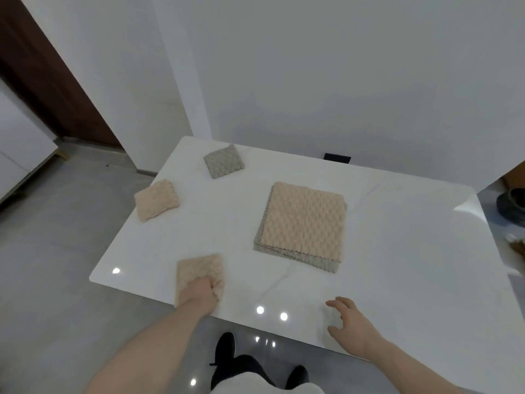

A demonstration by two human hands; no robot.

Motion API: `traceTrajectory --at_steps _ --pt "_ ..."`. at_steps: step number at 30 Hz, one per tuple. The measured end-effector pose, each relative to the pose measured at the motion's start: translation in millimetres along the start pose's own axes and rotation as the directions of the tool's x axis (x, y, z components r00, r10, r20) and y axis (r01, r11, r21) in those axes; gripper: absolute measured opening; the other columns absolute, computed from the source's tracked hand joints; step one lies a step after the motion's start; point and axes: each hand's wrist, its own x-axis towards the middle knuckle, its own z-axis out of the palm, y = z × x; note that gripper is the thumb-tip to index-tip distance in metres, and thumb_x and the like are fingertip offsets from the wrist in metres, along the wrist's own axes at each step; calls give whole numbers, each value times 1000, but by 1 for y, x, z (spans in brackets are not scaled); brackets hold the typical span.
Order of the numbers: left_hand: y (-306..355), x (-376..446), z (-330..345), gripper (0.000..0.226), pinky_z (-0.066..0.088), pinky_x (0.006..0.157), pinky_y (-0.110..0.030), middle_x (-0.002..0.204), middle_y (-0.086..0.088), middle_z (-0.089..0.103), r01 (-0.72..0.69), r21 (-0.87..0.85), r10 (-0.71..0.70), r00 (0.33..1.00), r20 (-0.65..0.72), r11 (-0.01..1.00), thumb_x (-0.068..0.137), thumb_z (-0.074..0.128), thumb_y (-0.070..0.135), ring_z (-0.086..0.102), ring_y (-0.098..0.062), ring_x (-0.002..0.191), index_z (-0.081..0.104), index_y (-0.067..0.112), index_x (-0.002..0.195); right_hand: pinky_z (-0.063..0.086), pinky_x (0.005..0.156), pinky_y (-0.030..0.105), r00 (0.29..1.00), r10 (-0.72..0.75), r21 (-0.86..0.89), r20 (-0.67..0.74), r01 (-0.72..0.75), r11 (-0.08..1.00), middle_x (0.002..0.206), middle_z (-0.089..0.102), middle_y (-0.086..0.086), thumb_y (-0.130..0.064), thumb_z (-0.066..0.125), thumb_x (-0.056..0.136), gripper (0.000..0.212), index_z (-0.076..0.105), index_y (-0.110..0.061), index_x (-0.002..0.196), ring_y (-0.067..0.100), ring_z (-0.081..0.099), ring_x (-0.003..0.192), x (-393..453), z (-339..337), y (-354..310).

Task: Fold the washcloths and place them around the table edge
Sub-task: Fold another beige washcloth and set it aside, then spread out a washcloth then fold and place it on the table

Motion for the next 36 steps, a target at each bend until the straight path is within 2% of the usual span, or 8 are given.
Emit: traceTrajectory --at_steps 6,11,14,21,27,32,34,36 --pt "2 -19 0 30 47 79 -29 119 2 62 24 -15 -23 995 93 1000 84 53 32 62 -21 107 60 25 113 36 109 23 998 -63 -22 30 64 998 159 19 1 -28 58 93 63 34 -23 151 16 48 132 6 -21 -1" --pt "10 -1 -35 24 50 79 -29 108 3 60 -14 -144 29 995 99 990 74 54 28 62 -19 98 57 23 98 33 110 23 990 -141 -27 14 141 990 159 22 0 -28 58 93 64 32 -22 152 16 43 136 37 -47 -41" --pt "23 32 -75 30 50 89 -32 121 0 48 -66 -149 71 997 32 987 81 60 28 56 -19 102 58 23 111 30 114 26 986 -166 -24 -11 166 986 161 20 1 -31 58 93 68 30 -24 154 19 37 141 63 -66 -67" --pt "65 153 -169 57 45 102 -38 157 -1 19 -149 -105 150 989 -1 983 88 62 31 36 -26 137 46 25 143 28 117 30 996 -85 -55 -37 82 995 164 15 3 -37 61 92 73 27 -24 155 23 32 146 129 -112 -112" --pt "96 270 -221 71 36 113 -40 166 -6 2 -148 -144 148 989 -8 978 91 61 31 28 -35 144 30 30 155 35 113 32 999 24 -65 -40 -26 998 164 13 1 -32 59 91 72 26 -26 155 25 37 142 187 -144 -133" --pt "102 352 -222 81 31 117 -39 165 -12 -2 -18 -267 32 998 48 963 91 61 34 31 -42 142 17 35 159 38 108 29 994 81 -1 -67 -82 997 165 12 -2 -31 57 93 70 26 -26 156 23 37 142 222 -156 -141" --pt "104 374 -216 83 27 118 -40 163 -16 7 38 -330 -31 999 26 943 90 61 37 29 -42 143 15 37 159 37 109 28 993 91 29 -77 -89 996 165 12 -3 -33 57 94 70 27 -26 156 21 37 143 231 -156 -141" --pt "110 391 -212 78 25 118 -41 159 -18 20 55 -397 -71 997 -27 916 89 61 41 27 -40 142 23 39 157 34 112 28 991 104 51 -78 -101 994 165 12 -4 -35 57 95 68 27 -27 155 20 35 144 235 -154 -139"
